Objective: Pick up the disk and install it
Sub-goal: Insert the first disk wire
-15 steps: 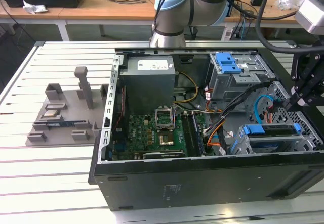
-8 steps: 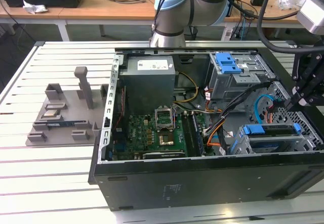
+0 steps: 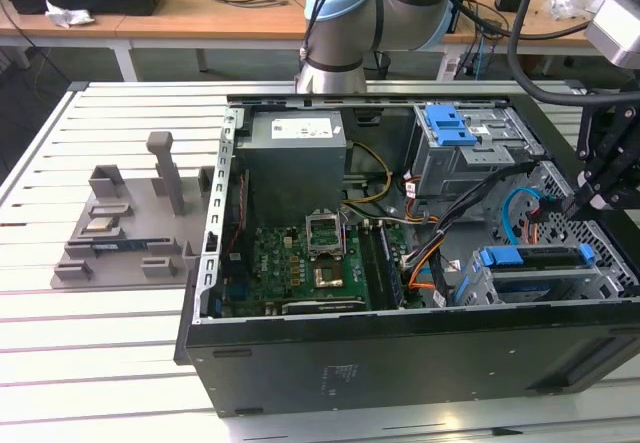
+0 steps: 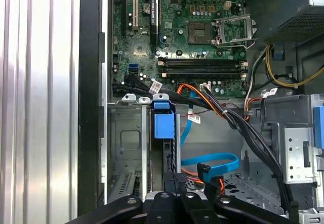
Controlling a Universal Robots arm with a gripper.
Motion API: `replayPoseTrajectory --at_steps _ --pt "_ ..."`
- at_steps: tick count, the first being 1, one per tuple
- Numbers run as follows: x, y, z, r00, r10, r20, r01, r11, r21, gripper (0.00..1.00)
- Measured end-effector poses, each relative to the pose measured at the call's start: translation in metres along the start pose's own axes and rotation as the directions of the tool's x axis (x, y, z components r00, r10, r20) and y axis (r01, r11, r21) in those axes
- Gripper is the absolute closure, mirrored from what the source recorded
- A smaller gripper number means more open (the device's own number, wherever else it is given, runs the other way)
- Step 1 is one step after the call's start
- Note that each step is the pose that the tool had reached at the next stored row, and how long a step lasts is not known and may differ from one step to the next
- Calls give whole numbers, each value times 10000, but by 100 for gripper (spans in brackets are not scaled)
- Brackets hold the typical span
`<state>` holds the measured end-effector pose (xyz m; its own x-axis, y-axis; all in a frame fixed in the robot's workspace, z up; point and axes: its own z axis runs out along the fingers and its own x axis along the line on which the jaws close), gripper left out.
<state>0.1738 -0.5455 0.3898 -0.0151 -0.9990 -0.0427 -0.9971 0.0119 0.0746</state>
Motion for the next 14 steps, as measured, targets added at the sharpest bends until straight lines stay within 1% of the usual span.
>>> replayPoseTrajectory --at_steps 2,3,4,5,8,9,12,14 --pt "0 0 0 10000 0 0 0 10000 0 76" --pt "0 -1 0 10000 0 0 0 10000 0 64" --pt "0 -1 0 10000 0 -1 0 10000 0 64" --pt "0 -1 0 10000 0 0 0 10000 0 58" --pt "-68 -75 36 10000 11 -40 -11 10000 -5 58" --pt "-83 -89 48 10000 12 -45 -12 10000 -8 58" --pt "-161 -134 99 10000 17 -78 -17 10000 -17 58" --pt "-239 -162 151 9999 21 -112 -21 10000 -20 58"
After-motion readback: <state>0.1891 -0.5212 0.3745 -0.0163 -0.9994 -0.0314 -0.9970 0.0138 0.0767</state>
